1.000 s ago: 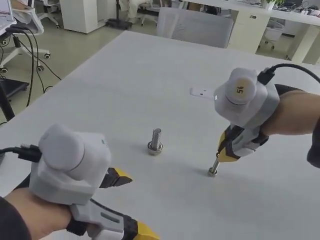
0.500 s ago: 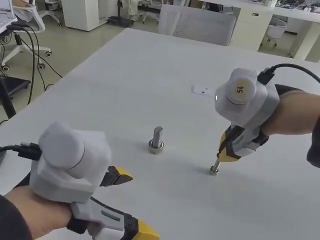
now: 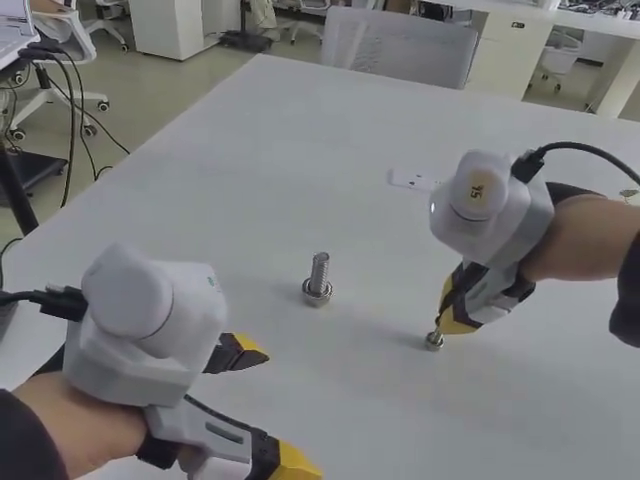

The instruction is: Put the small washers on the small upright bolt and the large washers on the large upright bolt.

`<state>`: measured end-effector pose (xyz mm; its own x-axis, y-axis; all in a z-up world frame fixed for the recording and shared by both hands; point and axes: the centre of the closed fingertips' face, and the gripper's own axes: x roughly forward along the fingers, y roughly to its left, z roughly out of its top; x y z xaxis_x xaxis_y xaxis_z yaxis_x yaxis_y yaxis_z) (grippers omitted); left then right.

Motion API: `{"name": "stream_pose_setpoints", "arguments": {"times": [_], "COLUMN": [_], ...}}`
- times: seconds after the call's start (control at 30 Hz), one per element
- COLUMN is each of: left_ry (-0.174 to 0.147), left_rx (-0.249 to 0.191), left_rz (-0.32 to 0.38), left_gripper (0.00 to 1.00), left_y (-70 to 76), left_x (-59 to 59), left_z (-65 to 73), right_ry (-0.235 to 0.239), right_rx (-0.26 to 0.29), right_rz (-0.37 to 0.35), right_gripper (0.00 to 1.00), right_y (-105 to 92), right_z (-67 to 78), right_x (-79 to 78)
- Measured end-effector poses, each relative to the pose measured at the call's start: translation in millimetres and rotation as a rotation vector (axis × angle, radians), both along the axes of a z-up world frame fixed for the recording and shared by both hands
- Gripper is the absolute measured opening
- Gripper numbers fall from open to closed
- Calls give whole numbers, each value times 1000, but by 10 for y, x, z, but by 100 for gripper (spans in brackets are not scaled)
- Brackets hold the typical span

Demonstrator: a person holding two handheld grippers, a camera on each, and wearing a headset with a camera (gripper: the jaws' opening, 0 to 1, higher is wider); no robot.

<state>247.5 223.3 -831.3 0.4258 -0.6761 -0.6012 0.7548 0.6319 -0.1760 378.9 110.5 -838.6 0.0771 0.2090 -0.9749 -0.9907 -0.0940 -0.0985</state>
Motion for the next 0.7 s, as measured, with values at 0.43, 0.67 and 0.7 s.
{"name": "stream_pose_setpoints", "arguments": {"times": [0.43,0.67,0.7], "left_ry": [4,7,7], "left_rx": [2,4,4], "left_rz": [2,2,2], "left_gripper": [74,74,74], "left_y": [-6,-6,-5], "left_x": [25,30,30], "left_z": [1,-8,-9], "right_ry": [27,34,34], "right_rx": [-8,-3,-2], "right_rz": [-7,-17,-17], "right_gripper": [14,14,14], "right_y": [3,-1,0], "right_z": [-165,-205,-206], "right_x": [31,29,28]}}
